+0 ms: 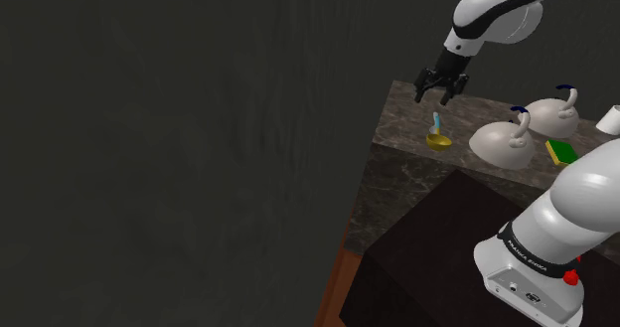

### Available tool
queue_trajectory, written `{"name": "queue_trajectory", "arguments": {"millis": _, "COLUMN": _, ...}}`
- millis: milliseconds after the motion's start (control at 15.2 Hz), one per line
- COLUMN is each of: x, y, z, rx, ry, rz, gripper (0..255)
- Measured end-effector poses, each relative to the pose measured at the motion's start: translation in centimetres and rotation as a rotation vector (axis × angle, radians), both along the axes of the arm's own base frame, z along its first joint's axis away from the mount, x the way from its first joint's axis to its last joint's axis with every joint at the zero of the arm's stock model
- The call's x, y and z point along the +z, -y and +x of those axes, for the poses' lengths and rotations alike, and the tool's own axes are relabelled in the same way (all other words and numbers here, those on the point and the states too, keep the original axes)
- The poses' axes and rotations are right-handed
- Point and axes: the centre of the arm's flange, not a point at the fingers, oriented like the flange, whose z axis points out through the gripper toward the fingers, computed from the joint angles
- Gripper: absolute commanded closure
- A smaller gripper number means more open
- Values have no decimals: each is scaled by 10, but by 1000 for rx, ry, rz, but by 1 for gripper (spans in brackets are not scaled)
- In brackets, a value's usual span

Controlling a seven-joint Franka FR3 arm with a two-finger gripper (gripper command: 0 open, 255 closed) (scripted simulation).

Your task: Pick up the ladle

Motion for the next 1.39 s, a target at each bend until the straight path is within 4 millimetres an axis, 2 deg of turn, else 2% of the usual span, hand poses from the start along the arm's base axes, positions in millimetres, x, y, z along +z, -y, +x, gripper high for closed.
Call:
{"name": "queue_trajectory", "arguments": {"millis": 528, "x": -74, "y": 72, "z": -3, "rx": -250, "ry": -5, "rz": 10, "gripper": 0}}
{"name": "queue_trajectory", "arguments": {"millis": 990, "x": -141, "y": 139, "z": -20, "rx": -468, "ry": -10, "rz": 17, "gripper": 0}}
{"name": "queue_trajectory", "arguments": {"millis": 1386, "x": -170, "y": 144, "z": -24, "rx": -505, "ry": -11, "rz": 18, "gripper": 0}}
